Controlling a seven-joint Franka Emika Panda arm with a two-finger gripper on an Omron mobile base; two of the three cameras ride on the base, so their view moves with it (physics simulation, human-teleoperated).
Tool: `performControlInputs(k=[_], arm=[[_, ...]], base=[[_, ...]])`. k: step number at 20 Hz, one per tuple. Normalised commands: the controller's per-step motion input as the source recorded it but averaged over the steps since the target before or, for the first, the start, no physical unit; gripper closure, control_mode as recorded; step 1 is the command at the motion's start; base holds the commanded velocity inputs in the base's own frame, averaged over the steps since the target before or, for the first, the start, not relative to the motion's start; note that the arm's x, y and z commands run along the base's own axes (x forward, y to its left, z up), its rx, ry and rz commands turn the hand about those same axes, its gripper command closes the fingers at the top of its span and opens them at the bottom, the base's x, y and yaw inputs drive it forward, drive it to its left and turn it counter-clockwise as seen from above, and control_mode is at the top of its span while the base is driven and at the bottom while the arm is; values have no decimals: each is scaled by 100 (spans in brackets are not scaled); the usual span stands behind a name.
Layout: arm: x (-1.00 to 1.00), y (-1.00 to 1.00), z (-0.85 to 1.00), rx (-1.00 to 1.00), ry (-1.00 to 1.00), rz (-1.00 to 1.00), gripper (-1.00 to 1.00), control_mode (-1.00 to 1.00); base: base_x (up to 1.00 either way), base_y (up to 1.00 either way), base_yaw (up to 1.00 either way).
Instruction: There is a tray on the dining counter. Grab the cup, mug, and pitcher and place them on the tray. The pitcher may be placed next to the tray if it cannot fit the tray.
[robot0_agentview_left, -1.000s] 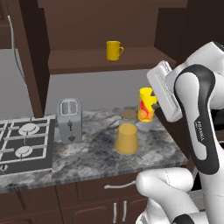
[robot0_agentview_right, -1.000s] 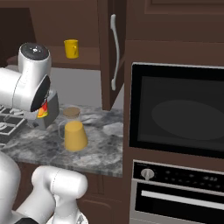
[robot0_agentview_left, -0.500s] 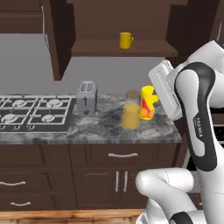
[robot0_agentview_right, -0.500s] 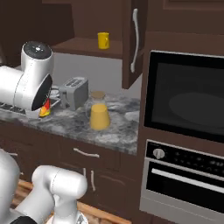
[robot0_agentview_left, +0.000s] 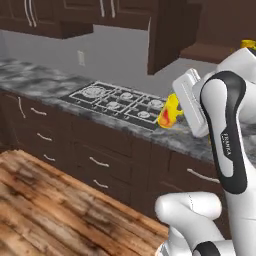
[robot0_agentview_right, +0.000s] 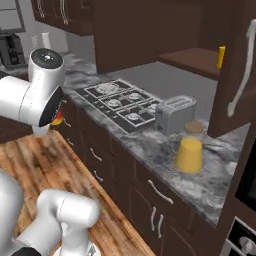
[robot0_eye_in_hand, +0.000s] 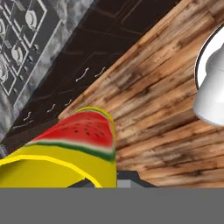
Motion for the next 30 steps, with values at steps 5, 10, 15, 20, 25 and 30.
performControlInputs(k=[5,10,15,20,25,30], arm=[[0,0,0,0,0,0,100,100],[0,0,0,0,0,0,100,100],[0,0,0,0,0,0,100,100],[0,0,0,0,0,0,100,100],[0,0,0,0,0,0,100,100],[0,0,0,0,0,0,100,100]], base=[[0,-15,96],[0,-10,95],[0,-4,96],[0,0,94],[0,0,90],[0,0,91]])
